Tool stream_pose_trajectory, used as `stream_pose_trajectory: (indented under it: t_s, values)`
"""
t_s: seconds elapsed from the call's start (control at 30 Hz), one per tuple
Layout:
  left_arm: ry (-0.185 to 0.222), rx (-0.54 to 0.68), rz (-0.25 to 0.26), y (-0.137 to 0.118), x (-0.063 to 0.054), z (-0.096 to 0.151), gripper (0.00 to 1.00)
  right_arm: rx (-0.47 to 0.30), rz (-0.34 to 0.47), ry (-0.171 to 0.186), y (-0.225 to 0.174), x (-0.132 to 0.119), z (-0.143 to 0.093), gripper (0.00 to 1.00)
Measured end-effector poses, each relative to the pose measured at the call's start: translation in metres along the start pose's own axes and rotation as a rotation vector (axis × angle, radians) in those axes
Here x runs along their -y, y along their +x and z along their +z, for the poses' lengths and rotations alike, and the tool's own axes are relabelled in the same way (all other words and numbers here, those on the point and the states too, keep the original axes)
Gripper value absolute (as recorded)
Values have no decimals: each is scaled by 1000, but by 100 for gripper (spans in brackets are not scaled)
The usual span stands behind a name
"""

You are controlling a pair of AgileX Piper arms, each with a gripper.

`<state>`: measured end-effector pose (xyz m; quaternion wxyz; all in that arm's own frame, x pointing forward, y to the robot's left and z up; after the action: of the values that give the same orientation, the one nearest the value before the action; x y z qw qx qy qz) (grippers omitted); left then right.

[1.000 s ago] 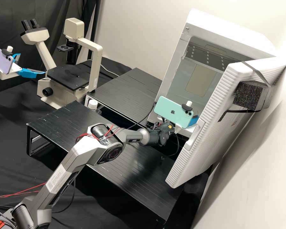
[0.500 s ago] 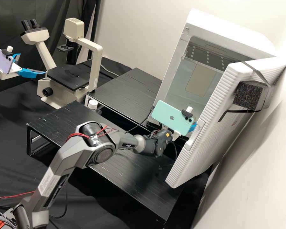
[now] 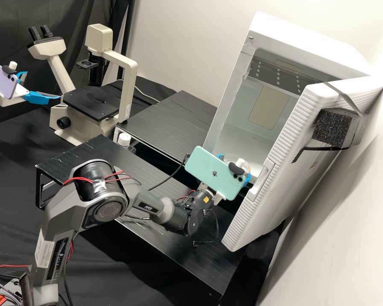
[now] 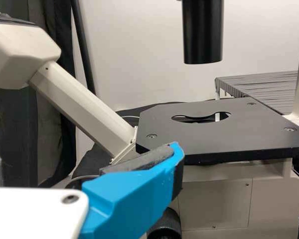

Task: Take out the petri dish and place it under the microscope.

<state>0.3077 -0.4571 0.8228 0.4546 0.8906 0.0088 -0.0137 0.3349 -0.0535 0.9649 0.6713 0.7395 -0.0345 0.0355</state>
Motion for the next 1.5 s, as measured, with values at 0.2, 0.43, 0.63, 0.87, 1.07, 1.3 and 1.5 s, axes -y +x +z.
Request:
stream_pose_trajectory:
  t_s: [0.2,0.43,0.63,0.87,1.07,1.3,1.5]
  values:
    - [0,0,0,0,0,0,100,-51,16,47,-34,12,0,0]
    - [0,0,0,0,0,0,100,-103,14,73,-83,32,-20,0]
    - [0,0,0,0,0,0,100,-236,-60,21,-107,62,-65,0]
    - [0,0,0,0,0,0,100,-457,-172,-38,-119,106,-119,0]
    - [0,0,0,0,0,0,100,-516,-216,-39,-120,136,-152,0]
    - [0,0,0,0,0,0,100,-508,-269,-61,-108,172,-183,0]
    - [0,0,0,0,0,0,100,-496,-324,-103,-95,208,-207,0]
